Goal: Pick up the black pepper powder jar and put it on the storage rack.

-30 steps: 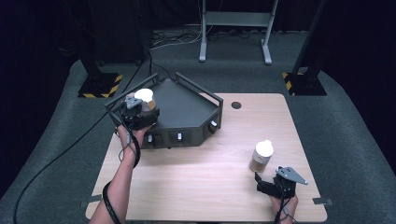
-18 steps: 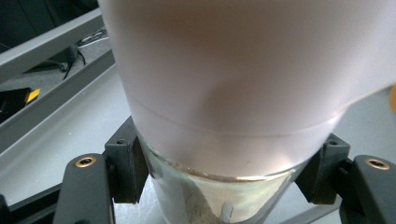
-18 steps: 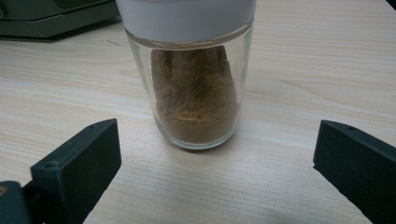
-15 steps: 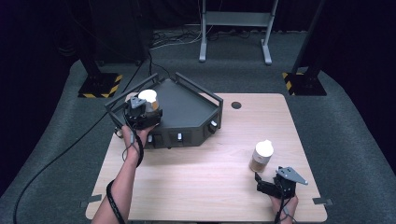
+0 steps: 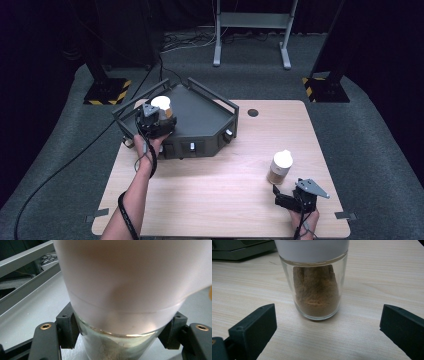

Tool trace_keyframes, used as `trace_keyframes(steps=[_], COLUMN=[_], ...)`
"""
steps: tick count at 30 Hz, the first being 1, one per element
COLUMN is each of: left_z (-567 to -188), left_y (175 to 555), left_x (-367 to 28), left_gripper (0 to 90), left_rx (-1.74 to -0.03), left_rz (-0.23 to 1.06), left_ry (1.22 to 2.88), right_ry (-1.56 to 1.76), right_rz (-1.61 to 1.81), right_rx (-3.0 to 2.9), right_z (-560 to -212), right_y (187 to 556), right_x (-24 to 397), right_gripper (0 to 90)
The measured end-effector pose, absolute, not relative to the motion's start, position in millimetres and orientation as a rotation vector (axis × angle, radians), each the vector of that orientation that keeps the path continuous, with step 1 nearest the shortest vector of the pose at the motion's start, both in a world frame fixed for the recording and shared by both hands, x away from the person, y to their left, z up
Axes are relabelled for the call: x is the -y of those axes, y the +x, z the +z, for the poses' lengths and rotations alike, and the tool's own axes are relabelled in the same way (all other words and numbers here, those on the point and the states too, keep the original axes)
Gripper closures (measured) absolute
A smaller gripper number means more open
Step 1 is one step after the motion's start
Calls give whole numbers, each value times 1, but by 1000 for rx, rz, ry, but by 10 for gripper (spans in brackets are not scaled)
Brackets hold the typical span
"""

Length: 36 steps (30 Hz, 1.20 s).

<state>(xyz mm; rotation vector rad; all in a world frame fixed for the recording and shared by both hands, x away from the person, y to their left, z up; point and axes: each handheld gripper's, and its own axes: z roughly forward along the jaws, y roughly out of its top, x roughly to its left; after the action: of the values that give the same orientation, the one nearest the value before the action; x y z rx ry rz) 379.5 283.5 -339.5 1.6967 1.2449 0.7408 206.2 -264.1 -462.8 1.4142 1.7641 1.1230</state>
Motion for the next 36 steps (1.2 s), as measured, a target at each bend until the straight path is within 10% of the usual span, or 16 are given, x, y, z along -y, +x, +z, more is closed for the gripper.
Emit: trace_keyframes(steps=[36], left_z=[-339], left_y=[398], left_x=[-273], left_gripper=[307], left_rx=[-1270], left_rz=[764], left_ry=[1689], right_ry=[1408], right_rz=[1125], right_rx=[-1758], right_z=[-464], right_y=[205], right_x=[264], right_gripper=[0])
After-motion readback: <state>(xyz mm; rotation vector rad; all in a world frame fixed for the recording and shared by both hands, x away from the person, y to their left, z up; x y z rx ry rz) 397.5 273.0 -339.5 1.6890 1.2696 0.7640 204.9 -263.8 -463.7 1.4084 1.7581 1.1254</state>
